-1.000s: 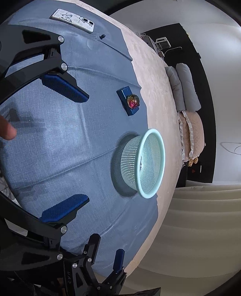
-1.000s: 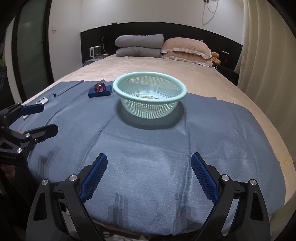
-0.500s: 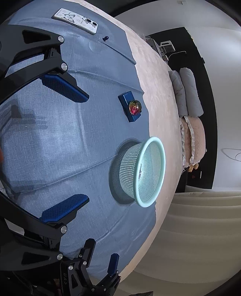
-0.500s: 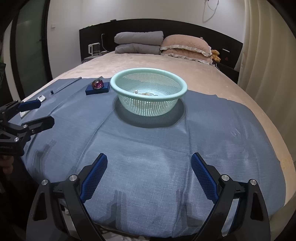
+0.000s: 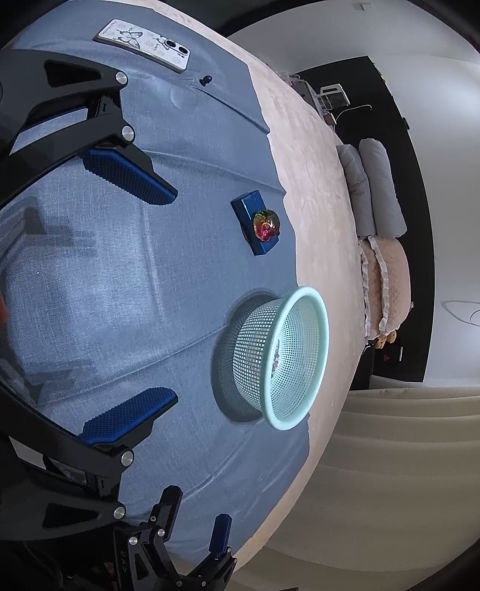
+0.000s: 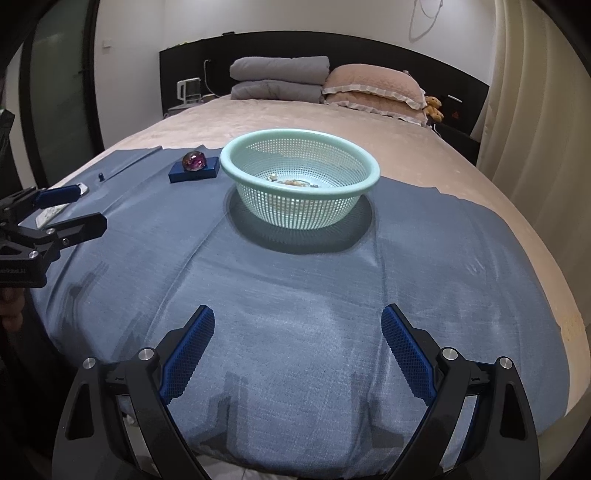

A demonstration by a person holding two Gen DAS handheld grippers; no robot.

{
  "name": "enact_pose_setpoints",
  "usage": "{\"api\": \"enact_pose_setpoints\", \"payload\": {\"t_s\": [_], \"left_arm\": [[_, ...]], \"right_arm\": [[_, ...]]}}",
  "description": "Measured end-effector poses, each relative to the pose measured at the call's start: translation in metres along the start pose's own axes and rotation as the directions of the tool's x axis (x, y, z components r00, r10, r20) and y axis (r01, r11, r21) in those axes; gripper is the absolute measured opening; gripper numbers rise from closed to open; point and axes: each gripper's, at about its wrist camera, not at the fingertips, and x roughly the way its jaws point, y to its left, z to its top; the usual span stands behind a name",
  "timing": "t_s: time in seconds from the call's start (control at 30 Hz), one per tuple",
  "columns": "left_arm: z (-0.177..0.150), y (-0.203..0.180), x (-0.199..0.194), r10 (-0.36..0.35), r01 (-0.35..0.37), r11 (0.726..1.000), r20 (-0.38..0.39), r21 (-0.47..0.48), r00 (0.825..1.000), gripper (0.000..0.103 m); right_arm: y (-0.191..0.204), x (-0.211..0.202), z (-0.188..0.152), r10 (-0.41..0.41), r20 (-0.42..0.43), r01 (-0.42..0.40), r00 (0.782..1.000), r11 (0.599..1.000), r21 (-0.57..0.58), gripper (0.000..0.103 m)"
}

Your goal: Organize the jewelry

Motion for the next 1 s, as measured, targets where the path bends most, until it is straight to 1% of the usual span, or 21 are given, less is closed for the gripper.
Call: {"api": "enact_pose_setpoints", "payload": {"t_s": [0.37, 0.77, 1.0], "left_arm": [[0.003, 0.008, 0.019, 0.012, -0.012, 1.0, -0.018, 0.0, 1.0, 0.097], [0.005, 0.019, 0.055, -0.011, 0.011, 1.0, -0.076, -0.003, 0.997, 0.097], [0.01, 0.024, 0.078, -0.013, 0.013, 1.0, -0.104, -0.008, 0.994, 0.097]], "right_arm": [[-0.006, 0.014, 0.007, -0.01, -0.022, 0.01, 1.0, 1.0, 0.01, 0.088], [-0.017, 0.041, 0.019, -0.028, -0.066, 0.029, 0.997, 0.999, 0.015, 0.088], [-0.025, 0.056, 0.03, -0.04, -0.072, 0.042, 0.997, 0.999, 0.024, 0.088]]}}
